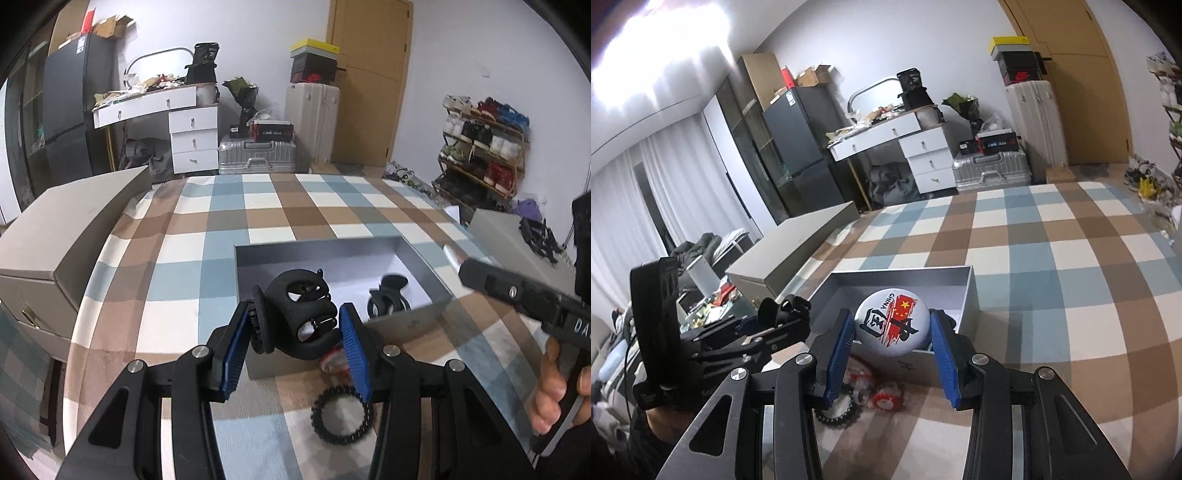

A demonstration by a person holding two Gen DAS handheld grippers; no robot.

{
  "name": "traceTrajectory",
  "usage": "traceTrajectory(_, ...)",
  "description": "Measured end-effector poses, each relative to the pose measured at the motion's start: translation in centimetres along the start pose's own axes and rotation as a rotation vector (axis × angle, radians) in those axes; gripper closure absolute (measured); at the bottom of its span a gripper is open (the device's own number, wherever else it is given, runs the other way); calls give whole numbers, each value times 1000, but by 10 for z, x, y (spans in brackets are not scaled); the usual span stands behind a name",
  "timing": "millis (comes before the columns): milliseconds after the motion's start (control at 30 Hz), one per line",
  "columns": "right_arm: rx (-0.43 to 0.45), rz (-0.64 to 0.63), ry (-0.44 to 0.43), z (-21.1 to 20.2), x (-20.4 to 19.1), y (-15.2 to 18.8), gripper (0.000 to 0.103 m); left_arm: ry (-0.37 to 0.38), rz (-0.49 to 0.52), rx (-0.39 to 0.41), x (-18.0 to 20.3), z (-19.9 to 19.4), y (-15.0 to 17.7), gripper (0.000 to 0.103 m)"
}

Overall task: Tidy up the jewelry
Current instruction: 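Lower the badge and claw clip into the box and open both tools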

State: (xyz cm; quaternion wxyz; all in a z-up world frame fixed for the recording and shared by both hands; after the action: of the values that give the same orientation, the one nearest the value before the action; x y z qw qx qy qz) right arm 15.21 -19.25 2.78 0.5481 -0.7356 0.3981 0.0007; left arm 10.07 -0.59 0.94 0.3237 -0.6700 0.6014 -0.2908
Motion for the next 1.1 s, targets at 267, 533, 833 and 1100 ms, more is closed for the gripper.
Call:
traceTrajectory(267,0,84,-48,21,10,-6,62,-25,-4,-10,0,10,-9,61)
traceTrajectory(533,-17,102,-57,23,17,-5,62,-57,42,-69,9,27,-4,61)
traceTrajectory(833,-16,151,-67,22,33,-4,62,-59,93,-79,23,17,1,61)
traceTrajectory(1100,-24,143,-82,25,28,-2,62,-46,98,-83,23,14,1,61)
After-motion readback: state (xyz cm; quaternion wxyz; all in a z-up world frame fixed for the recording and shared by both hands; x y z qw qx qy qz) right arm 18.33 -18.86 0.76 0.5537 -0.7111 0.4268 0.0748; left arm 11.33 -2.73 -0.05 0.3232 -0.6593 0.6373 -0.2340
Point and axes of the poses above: each gripper's, at about its wrist camera, not at the fingertips, and z roughly the way its jaws point, x to its right, y to its underside, the point moved 2 cm from there along z, roughly the way its jaws point, and after that the axes turned 10 degrees about -y, right-handed, at the moved point
